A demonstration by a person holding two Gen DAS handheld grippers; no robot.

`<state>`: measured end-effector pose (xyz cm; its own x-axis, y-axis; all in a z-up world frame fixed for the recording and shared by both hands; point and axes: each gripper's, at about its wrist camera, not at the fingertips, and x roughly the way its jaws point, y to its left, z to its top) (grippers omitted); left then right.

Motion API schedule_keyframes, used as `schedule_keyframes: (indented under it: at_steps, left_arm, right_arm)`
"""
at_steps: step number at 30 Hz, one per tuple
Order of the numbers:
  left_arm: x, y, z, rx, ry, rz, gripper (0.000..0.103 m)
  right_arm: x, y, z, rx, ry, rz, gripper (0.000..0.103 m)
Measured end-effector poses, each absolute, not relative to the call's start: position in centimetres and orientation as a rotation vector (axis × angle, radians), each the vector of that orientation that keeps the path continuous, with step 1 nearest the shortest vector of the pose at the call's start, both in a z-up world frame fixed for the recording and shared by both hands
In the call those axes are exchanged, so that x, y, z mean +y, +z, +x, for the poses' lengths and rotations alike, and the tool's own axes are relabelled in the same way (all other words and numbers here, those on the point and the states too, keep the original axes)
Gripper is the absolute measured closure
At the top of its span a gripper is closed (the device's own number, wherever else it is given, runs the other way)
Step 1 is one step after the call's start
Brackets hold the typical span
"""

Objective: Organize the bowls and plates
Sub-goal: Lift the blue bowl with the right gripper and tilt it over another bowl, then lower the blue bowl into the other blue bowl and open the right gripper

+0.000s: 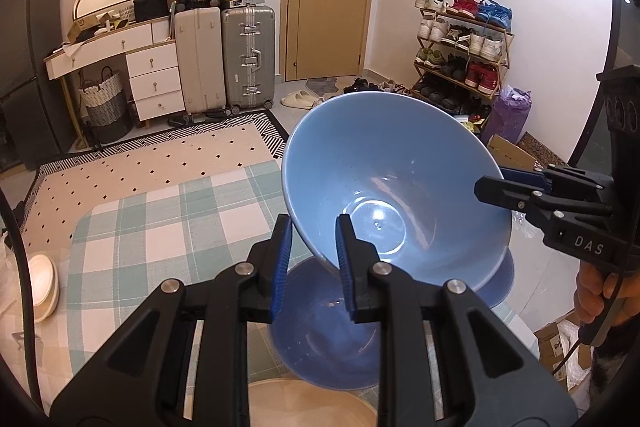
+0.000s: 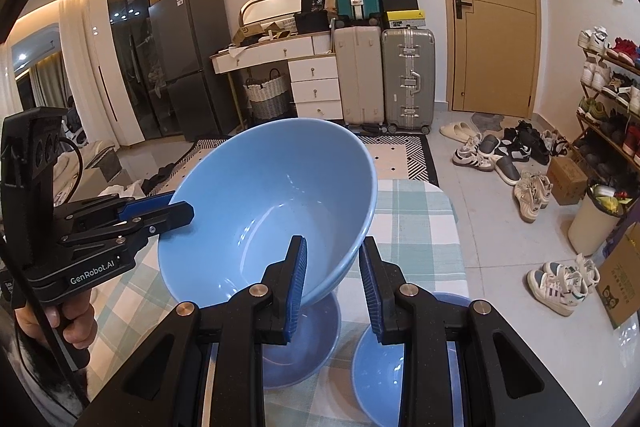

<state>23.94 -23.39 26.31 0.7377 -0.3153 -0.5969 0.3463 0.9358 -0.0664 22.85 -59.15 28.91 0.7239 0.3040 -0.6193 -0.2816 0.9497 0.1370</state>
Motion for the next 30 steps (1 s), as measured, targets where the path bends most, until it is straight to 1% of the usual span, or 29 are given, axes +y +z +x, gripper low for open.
schedule_keyframes:
  at_steps: [6, 15, 30]
  left_arm:
    - [-22.3, 26.4, 22.7, 0.643, -0.344, 0.051, 0.084]
    - [-21.1, 24.9, 22.2, 0.666, -0.33, 0.051, 0.084]
    - [-19.4, 19.7, 23.4, 0.717, -0.315, 0.047, 0.083]
  right_arm:
    - [-58.0, 28.6, 22.3, 0.692, 0.347, 0.025, 0.075]
    - [-57.2, 27.2, 21.8, 0.712, 0.374, 0.034, 0.075]
    - [-56.5, 24.0, 21.9, 0.761, 0.399, 0.041, 0.075]
